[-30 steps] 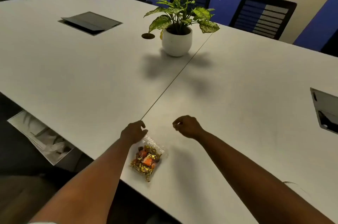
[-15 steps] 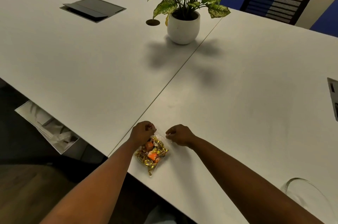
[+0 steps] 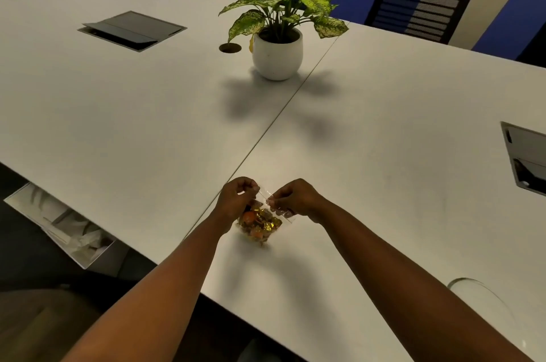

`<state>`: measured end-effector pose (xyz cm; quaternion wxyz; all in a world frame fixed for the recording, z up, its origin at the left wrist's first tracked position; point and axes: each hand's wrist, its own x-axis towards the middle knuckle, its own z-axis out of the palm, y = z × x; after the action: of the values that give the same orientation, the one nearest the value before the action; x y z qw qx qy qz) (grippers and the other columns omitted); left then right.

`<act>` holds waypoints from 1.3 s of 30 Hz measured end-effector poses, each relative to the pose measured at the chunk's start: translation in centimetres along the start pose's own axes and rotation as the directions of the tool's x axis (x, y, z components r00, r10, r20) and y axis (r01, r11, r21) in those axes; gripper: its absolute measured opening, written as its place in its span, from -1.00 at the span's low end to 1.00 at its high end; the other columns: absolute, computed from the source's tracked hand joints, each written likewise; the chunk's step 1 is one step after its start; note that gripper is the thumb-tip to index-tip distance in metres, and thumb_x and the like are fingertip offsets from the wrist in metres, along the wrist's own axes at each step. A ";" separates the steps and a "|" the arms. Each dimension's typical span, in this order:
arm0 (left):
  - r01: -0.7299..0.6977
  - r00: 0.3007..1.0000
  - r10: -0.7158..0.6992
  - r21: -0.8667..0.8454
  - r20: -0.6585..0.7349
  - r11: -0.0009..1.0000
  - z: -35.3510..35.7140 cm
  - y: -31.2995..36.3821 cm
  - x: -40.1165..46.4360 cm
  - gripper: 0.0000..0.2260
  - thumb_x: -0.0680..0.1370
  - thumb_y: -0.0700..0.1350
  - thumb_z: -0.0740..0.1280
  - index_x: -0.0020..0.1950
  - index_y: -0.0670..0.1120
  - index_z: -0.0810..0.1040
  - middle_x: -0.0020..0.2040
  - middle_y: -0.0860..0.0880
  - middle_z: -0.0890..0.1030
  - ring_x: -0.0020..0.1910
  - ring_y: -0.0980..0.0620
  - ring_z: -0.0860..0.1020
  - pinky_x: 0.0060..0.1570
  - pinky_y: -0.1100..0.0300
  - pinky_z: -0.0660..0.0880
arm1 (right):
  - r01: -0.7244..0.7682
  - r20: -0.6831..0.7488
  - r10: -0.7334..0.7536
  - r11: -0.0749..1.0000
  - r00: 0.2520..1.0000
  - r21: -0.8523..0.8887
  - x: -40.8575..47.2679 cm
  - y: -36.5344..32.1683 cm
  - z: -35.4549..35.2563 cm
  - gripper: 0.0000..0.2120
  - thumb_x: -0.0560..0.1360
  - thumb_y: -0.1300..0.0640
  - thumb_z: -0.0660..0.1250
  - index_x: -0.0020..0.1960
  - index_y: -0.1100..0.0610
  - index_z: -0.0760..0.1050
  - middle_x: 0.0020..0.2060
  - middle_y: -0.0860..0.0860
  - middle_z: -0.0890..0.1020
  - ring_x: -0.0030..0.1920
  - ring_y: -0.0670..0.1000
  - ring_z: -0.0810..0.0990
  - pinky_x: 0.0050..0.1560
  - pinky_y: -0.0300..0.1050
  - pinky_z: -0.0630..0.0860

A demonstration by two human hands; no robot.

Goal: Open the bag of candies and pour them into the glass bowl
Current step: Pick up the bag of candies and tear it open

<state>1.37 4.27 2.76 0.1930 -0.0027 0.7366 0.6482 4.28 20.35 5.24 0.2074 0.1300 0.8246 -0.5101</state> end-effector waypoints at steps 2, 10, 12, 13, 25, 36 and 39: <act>-0.028 0.999 0.029 -0.022 0.020 0.999 0.8 1.0 0.3 -0.83 0.52 -0.30 0.29 -0.23 -0.08 0.49 -0.28 -0.03 0.51 -0.43 0.14 0.63 -0.37 0.37 0.54 | -0.005 -0.031 0.006 0.999 0.999 0.041 -0.5 -0.2 -0.9 -0.76 0.40 0.25 0.43 0.03 0.33 0.62 -0.30 0.14 0.64 -0.37 -0.07 0.53 -0.33 -0.31 0.49; -0.071 0.996 0.074 -0.048 0.056 0.996 6.3 4.9 1.2 -0.90 0.52 -0.23 0.30 -0.16 -0.05 0.50 -0.12 0.01 0.54 -0.01 0.02 0.50 -0.09 0.24 0.41 | -0.011 -0.255 0.052 0.987 0.966 0.160 -3.1 0.3 -5.8 -0.80 0.37 0.26 0.46 -0.02 0.29 0.64 -0.40 -0.01 0.59 -0.39 -0.11 0.53 -0.48 -0.41 0.45; -0.042 0.999 0.044 -0.041 0.027 0.998 7.9 5.6 1.3 -0.96 0.52 -0.17 0.31 -0.08 -0.07 0.46 -0.03 -0.03 0.53 0.03 -0.01 0.49 -0.11 0.18 0.41 | -0.014 -0.317 0.076 0.981 0.945 0.195 -3.9 0.7 -6.9 -0.80 0.37 0.27 0.47 -0.03 0.31 0.64 -0.40 0.01 0.59 -0.38 -0.10 0.54 -0.39 -0.35 0.49; -0.012 1.000 0.012 -0.029 0.027 1.000 8.6 6.0 1.4 -0.94 0.52 -0.14 0.31 -0.10 -0.07 0.44 -0.02 -0.06 0.52 0.01 -0.02 0.50 -0.18 0.18 0.41 | -0.012 -0.346 0.085 0.978 0.934 0.207 -4.2 1.0 -7.5 -0.80 0.36 0.27 0.47 -0.03 0.31 0.65 -0.40 0.01 0.59 -0.38 -0.08 0.54 -0.34 -0.32 0.51; 0.107 0.895 -0.208 0.261 0.395 0.959 17.0 8.6 -0.3 -0.67 0.49 0.14 0.28 -0.26 -0.11 0.54 -0.34 -0.06 0.57 -0.37 0.01 0.55 -0.32 0.21 0.47 | 0.007 -0.590 0.122 0.977 0.798 0.213 -8.5 4.4 -12.2 -0.87 0.34 0.23 0.48 -0.13 0.25 0.66 -0.46 -0.07 0.55 -0.42 -0.11 0.50 -0.43 -0.28 0.35; 0.077 0.822 -0.255 0.344 0.510 0.936 20.4 8.2 -0.6 -0.69 0.53 0.07 0.24 -0.18 -0.16 0.57 -0.26 -0.12 0.62 -0.30 -0.05 0.60 -0.33 0.19 0.53 | -0.034 -0.576 0.248 0.934 0.779 0.357 -10.3 7.5 -13.2 -0.89 0.29 0.26 0.51 -0.19 0.26 0.65 -0.42 -0.04 0.57 -0.29 -0.01 0.56 -0.15 -0.10 0.52; 0.053 0.822 -0.236 0.343 0.518 0.938 21.1 8.1 -1.0 -0.71 0.53 0.05 0.24 -0.19 -0.14 0.56 -0.26 -0.12 0.62 -0.31 -0.04 0.61 -0.35 0.19 0.53 | -0.035 -0.567 0.252 0.930 0.784 0.365 -10.7 8.0 -13.2 -0.82 0.31 0.28 0.47 -0.41 0.11 0.56 -0.44 -0.03 0.56 -0.35 -0.03 0.53 -0.26 -0.18 0.50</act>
<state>6.15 25.50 8.92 0.4443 0.1584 0.7404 0.4789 14.31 35.73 9.23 -0.0533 0.3827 0.7355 -0.5565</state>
